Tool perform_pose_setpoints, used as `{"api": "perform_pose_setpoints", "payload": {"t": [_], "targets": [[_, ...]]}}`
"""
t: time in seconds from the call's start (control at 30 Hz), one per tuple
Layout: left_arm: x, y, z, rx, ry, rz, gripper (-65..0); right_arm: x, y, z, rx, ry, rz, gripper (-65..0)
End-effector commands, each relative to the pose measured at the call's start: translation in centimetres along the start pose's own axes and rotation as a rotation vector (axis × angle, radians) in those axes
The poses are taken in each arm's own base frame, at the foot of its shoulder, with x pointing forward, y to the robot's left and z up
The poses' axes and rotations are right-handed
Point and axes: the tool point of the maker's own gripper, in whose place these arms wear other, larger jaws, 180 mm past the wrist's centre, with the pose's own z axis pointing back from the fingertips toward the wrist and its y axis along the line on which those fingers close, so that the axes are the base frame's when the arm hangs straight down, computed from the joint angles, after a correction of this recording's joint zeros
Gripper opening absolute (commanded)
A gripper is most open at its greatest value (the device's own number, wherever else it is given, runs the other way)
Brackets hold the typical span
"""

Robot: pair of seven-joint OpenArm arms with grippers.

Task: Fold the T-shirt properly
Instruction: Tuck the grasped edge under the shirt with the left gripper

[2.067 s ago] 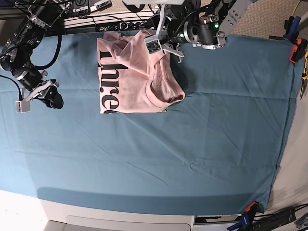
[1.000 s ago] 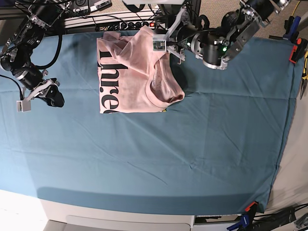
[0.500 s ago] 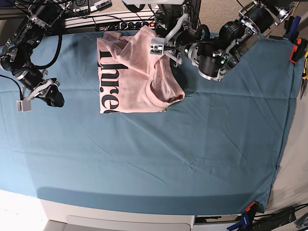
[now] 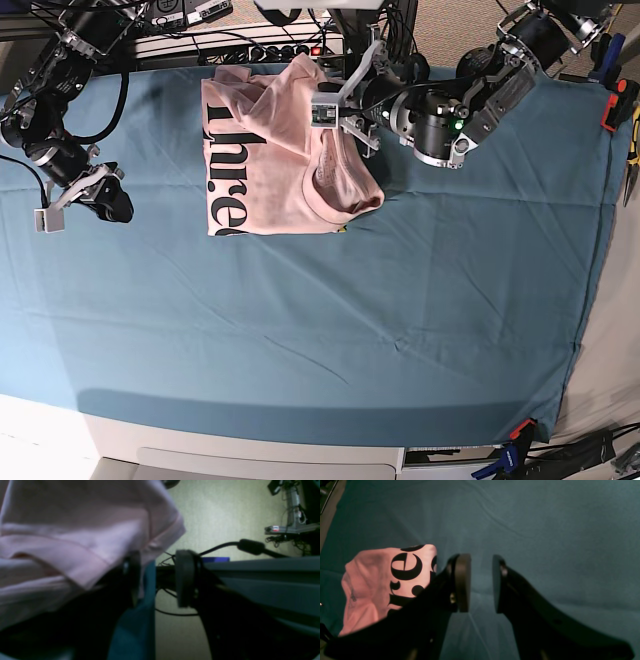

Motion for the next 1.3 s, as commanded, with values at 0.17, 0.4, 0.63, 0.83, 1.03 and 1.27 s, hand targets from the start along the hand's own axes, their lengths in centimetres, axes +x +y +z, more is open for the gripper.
{"api": "perform_pose_setpoints", "payload": {"t": [0.17, 0.4, 0.63, 0.83, 1.03, 1.27], "targets": [[1.8, -0.1, 0.4, -0.007, -0.068, -0.022, -42.2, 1.8, 0.0, 0.5, 0.004, -0.052, 0.026, -49.5], [3.5, 0.1, -0.3, 0.007, -0.093, -0.049, -37.3, 1.8, 0.0, 0.5, 0.004, -0.051, 0.026, -49.5], [3.6, 0.4, -0.8, 0.038, -0.086, -0.061, -34.5, 1.7, 0.0, 0.5, 0.003, -0.047, 0.026, -49.5], [2.1, 0.5, -1.7, 0.094, -0.049, -0.062, -31.4, 1.7, 0.0, 0.5, -0.001, -0.046, 0.028, -49.5], [2.1, 0.7, -1.6, 0.105, -0.044, -0.067, -35.6, 1.7, 0.0, 0.5, -0.001, -0.047, 0.028, -49.5], [2.4, 0.7, -1.7, 0.103, -0.056, -0.068, -64.6, 1.7, 0.0, 0.5, -0.001, -0.048, 0.028, -49.5]]}}
